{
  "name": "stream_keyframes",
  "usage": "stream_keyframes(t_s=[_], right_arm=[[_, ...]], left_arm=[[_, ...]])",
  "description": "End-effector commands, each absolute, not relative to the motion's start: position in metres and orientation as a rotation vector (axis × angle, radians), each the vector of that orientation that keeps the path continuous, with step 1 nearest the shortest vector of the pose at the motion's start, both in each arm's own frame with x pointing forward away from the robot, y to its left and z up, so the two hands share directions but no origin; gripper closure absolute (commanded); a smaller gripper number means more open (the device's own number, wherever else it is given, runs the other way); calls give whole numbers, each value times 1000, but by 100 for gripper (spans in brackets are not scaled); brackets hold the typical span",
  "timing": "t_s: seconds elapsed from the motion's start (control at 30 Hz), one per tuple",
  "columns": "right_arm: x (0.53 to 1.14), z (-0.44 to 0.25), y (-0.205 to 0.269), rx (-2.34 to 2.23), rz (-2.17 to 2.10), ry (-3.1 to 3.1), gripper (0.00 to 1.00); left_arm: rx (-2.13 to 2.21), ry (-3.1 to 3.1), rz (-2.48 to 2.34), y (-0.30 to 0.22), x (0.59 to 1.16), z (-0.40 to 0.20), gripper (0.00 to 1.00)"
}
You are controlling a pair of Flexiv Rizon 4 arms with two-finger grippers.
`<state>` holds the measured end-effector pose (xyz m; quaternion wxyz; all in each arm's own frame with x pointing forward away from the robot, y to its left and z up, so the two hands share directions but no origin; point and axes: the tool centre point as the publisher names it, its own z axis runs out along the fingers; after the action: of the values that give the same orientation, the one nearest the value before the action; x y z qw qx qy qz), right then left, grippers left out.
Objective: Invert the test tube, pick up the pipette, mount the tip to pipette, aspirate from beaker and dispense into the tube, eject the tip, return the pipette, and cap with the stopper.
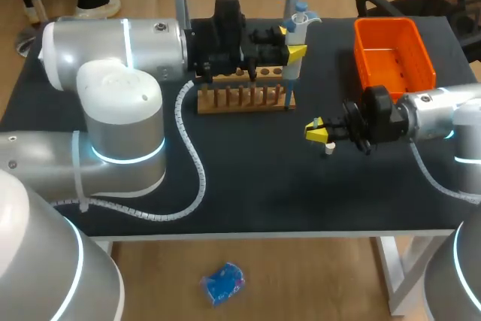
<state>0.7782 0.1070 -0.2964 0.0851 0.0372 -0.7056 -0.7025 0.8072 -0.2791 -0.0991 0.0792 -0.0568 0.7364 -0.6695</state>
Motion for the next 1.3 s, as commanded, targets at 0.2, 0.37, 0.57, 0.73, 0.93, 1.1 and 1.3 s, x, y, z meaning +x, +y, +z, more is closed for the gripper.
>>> stream_keyframes(t_s=[0.2,0.37,0.57,0.73,0.93,1.1,1.3], right_arm=[[790,-298,137,122,-2111,-2119,100],[791,-299,144,126,-2107,-2132,100],[794,-300,148,123,-2116,-2140,100],[799,-301,152,103,-2144,-2147,100],[801,-301,156,93,-2171,-2168,100],[803,-299,157,91,-2186,-2167,100],[804,-292,154,124,-2213,-2168,100]], left_arm=[[-172,2197,-2007,-280,807,-100,100],[-172,2197,-2007,-280,807,-100,100],[-172,2197,-2007,-280,807,-100,100],[-172,2197,-2007,-280,807,-100,100],[-172,2197,-2007,-280,807,-100,100],[-172,2197,-2007,-280,807,-100,100],[-172,2197,-2007,-280,807,-100,100]])
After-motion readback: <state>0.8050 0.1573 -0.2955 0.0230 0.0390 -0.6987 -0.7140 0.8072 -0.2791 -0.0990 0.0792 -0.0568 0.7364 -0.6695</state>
